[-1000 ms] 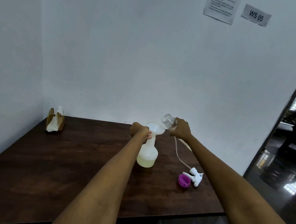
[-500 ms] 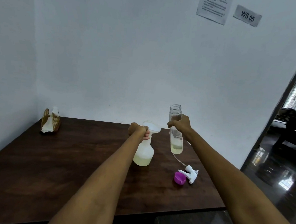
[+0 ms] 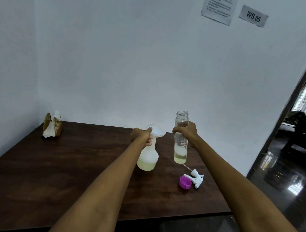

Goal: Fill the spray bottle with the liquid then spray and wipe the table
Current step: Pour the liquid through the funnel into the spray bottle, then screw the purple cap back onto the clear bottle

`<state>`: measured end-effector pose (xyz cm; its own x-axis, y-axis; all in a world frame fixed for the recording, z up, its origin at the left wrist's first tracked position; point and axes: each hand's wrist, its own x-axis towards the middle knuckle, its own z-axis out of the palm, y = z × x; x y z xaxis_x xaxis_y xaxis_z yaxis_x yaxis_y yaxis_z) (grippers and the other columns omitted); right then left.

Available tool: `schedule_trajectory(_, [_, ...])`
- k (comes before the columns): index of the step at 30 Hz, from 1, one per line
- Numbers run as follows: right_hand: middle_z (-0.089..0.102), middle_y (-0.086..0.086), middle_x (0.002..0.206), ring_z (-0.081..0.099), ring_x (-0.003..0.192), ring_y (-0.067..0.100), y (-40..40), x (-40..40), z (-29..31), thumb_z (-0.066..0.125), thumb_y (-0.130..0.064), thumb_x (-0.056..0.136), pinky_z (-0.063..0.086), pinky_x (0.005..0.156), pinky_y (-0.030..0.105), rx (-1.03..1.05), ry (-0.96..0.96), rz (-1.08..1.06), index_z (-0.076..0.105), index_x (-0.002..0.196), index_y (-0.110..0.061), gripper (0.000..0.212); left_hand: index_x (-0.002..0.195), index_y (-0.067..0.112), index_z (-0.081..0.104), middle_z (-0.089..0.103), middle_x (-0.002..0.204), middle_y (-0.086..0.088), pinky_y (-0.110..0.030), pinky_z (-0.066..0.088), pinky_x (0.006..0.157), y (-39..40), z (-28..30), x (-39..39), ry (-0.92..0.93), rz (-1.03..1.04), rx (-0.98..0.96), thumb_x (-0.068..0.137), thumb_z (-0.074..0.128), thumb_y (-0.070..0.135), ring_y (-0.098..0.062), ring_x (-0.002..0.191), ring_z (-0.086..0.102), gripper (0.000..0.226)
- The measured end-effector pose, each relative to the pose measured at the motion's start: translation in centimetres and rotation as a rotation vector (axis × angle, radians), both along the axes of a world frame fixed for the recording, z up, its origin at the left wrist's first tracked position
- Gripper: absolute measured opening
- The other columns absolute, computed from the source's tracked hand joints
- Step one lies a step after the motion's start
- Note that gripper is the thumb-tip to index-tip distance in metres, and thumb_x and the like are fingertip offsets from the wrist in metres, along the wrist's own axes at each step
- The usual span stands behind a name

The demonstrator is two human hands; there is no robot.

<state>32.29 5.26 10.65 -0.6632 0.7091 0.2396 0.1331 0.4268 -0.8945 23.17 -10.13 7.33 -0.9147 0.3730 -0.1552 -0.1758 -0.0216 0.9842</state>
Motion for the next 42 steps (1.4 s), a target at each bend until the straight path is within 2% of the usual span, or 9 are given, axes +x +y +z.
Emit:
schedule_trajectory(7, [0.07,0.009,0.094,0.067,0.086,0.022,-2.8,1.9,0.1,0.075,-0.005,0.073,0.055,0.079,0.028,0.066,-0.165,0.38,0.067,0.096,-0.007,0.025,0.112,-0.012,0.059,0.069,0.103,-0.025,-0.036,0.059,0.068,-3.5,-1.5,0.0,0.087,0.075,-0.157,0.096,0.054,0.026,-0.027,0.07,0.068,0.041])
schedule_trajectory(12, [0.073,0.003,0.097,0.068,0.088,0.013,-6.2,2.1,-0.7,0.073,-0.023,0.079,0.053,0.081,0.025,0.102,-0.41,0.593,0.068,0.104,-0.002,0.034,0.108,-0.012,0.062,0.065,0.079,-0.016,-0.023,0.053,0.046,-7.5,-3.8,-0.1,0.137,-0.033,-0.396,0.087,0.065,0.005,-0.015,0.055,0.058,0.027])
schedule_trajectory(17, [0.068,0.002,0.102,0.064,0.097,0.012,-11.2,-0.9,-2.0,0.075,-0.034,0.076,0.056,0.083,0.029,0.275,-0.617,0.714,0.068,0.108,-0.008,0.041,0.098,0.006,0.061,0.066,0.092,-0.009,-0.027,0.056,0.066,-10.9,-5.0,-0.9,0.118,-0.37,-0.567,0.084,0.06,-0.008,-0.013,0.072,0.06,0.02])
schedule_trajectory(21, [0.07,0.006,0.102,0.067,0.098,0.021,-14.4,-4.6,-3.0,0.08,-0.032,0.071,0.055,0.082,0.031,0.324,-0.524,0.667,0.069,0.101,-0.01,0.039,0.105,0.013,0.062,0.061,0.105,-0.003,-0.027,0.051,0.074,-12.9,-4.7,-1.4,0.175,-0.575,-0.666,0.077,0.064,-0.01,-0.018,0.099,0.057,0.037])
schedule_trajectory(24, [0.071,0.003,0.099,0.066,0.091,0.016,-16.0,-6.3,-3.8,0.084,-0.032,0.066,0.053,0.087,0.029,0.333,-0.344,0.568,0.069,0.096,-0.014,0.038,0.121,0.008,0.057,0.062,0.117,-0.009,-0.031,0.05,0.083,-13.1,-5.7,-2.8,0.316,-0.422,-0.612,0.072,0.074,0.0,-0.022,0.103,0.057,0.052])
schedule_trajectory(28, [0.07,0.001,0.099,0.063,0.091,0.012,-17.3,-8.3,-5.3,0.087,-0.027,0.062,0.049,0.075,0.015,0.224,-0.201,0.524,0.066,0.1,-0.013,0.045,0.1,0.014,0.058,0.062,0.096,0.0,-0.025,0.043,0.074,-13.2,-7.0,-4.0,0.494,-0.004,-0.463,0.068,0.084,0.023,-0.02,0.095,0.061,0.042])
schedule_trajectory(31, [0.066,0.003,0.117,0.063,0.106,0.019,-17.3,-9.2,-6.0,0.084,-0.037,0.063,0.055,0.087,0.03,0.103,-0.243,0.596,0.056,0.122,-0.014,0.069,0.109,0.01,0.062,0.068,0.108,-0.01,-0.03,0.046,0.081,-13.0,-8.0,-4.4,0.513,0.118,-0.525,0.072,0.081,0.024,-0.029,0.107,0.062,0.044])
schedule_trajectory(34, [0.052,0.011,0.136,0.054,0.121,0.026,-16.7,-8.4,-6.4,0.077,-0.033,0.075,0.052,0.082,0.03,0.033,-0.375,0.646,0.034,0.143,-0.012,0.083,0.12,0.008,0.059,0.064,0.12,-0.013,-0.031,0.047,0.087,-12.9,-8.3,-4.8,0.476,0.171,-0.557,0.078,0.076,0.026,-0.03,0.114,0.059,0.05])
schedule_trajectory(42, [0.061,0.007,0.105,0.06,0.094,0.017,-10.9,-3.1,-8.9,0.069,-0.022,0.084,0.055,0.077,0.027,0.041,-0.64,0.561,0.061,0.119,-0.007,0.039,0.128,0.006,0.054,0.062,0.126,-0.015,-0.037,0.045,0.099,-13.0,-8.9,-6.3,0.411,0.131,-0.521,0.076,0.079,0.023,-0.03,0.119,0.057,0.06])
